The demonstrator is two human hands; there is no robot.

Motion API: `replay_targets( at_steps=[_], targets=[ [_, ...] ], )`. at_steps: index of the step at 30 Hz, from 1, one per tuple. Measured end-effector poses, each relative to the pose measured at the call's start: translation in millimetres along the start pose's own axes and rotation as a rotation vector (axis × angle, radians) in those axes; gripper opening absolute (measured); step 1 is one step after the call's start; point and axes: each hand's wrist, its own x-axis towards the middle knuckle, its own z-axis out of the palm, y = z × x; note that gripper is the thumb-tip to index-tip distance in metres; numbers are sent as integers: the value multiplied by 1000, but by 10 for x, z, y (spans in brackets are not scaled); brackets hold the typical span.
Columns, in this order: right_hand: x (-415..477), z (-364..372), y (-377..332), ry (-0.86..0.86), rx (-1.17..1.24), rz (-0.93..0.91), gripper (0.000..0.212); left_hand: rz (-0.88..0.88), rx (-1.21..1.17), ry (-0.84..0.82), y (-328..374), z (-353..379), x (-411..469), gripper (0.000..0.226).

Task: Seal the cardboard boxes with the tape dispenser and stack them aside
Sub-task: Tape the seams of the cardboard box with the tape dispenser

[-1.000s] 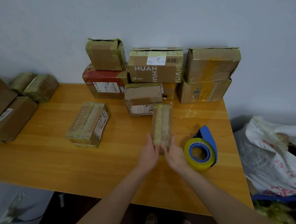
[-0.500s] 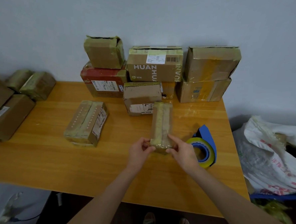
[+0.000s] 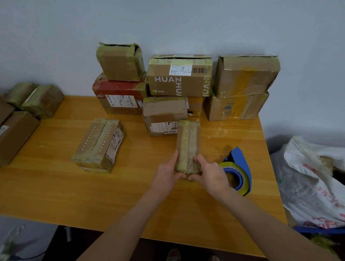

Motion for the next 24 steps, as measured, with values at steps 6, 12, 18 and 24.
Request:
replay_targets(
  at_steps=[6, 12, 18, 24],
  targets=[
    [24, -43, 69, -43, 234, 7, 52, -23, -160, -105, -25, -142, 1, 86],
    [39, 51, 7, 50, 171, 48, 36, -128, -34, 28, 118, -38, 75, 55],
    [56, 52, 11, 88, 239, 39, 21, -177, -61, 82, 74, -4, 76, 48],
    [-32, 10, 27, 12, 318, 63, 28, -226, -85, -10, 37, 41, 17, 48]
  ],
)
